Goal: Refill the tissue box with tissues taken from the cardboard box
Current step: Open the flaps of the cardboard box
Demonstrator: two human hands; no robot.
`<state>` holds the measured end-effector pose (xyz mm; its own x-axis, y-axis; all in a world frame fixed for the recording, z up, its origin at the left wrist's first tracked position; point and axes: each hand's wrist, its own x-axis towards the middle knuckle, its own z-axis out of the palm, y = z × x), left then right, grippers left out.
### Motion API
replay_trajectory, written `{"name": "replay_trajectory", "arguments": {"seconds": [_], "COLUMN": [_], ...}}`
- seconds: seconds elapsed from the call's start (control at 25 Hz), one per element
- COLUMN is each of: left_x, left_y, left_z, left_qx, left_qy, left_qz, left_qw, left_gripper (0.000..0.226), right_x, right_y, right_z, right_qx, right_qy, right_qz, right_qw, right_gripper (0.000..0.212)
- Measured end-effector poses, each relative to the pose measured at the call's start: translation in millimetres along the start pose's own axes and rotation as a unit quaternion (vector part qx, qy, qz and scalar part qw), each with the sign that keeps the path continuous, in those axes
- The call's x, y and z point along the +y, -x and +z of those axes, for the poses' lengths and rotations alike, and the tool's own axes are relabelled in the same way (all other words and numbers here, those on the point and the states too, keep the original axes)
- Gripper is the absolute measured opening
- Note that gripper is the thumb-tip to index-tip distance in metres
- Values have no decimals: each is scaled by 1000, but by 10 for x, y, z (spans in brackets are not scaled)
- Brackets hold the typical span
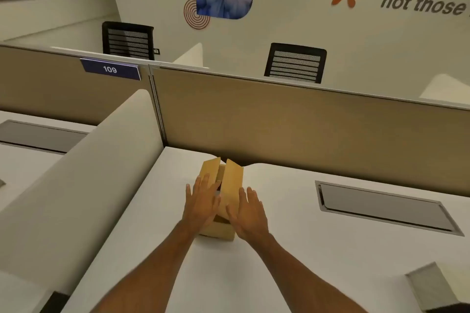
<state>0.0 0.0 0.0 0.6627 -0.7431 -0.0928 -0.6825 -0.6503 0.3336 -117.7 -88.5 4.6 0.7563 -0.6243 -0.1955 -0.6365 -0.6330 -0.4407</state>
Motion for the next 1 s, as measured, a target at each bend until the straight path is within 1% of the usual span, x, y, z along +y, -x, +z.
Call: {"name": "replay_trajectory", "arguments": {"seconds": [0.04, 0.16, 0.2, 0.32, 0.4, 0.48, 0.56, 0.68, 0.72, 0.8, 0.88, 1.0], "left_x": [-74, -226, -264, -320, -327, -351, -428, -647, -726, -896, -1040, -1145], "left_y": [-50, -174, -216, -254, -265, -266, -256, -233, -227, -227, -216, -188], "left_z": [-2, 32, 80, 139, 131, 69, -31, -198, -246, -286, -274, -186], "left_qx": [-11, -38, -46, -46, -39, -30, -19, 11, 22, 39, 40, 41], "left_qy": [11, 67, 96, 200, 222, 242, 287, 350, 354, 322, 268, 190], "left_qz": [-1, -29, -39, -70, -73, -74, -65, -46, -52, -72, -93, -117], "left_qw": [1000, 997, 994, 976, 971, 967, 956, 935, 933, 943, 958, 974], "left_gripper": [125, 80, 71, 66, 61, 56, 50, 38, 36, 36, 40, 46], "right_x": [-65, -193, -221, -261, -256, -242, -166, 84, 201, 456, 697, 978], "right_y": [-55, -207, -256, -351, -373, -376, -362, -319, -307, -284, -264, -248], "right_z": [40, 119, 151, 232, 266, 252, 179, 21, -16, -55, -36, 76], "right_qx": [-5, -15, -20, -50, -58, -38, 6, 62, 72, 80, 71, 20], "right_qy": [-16, -43, -38, -44, -71, -97, -137, -226, -243, -237, -182, -88], "right_qz": [2, 1, -1, 17, 29, 25, 9, -15, -22, -42, -40, -25], "right_qw": [1000, 999, 999, 998, 995, 994, 991, 972, 967, 967, 980, 996], "right_gripper": [74, 73, 73, 73, 73, 71, 63, 56, 54, 51, 49, 48]}}
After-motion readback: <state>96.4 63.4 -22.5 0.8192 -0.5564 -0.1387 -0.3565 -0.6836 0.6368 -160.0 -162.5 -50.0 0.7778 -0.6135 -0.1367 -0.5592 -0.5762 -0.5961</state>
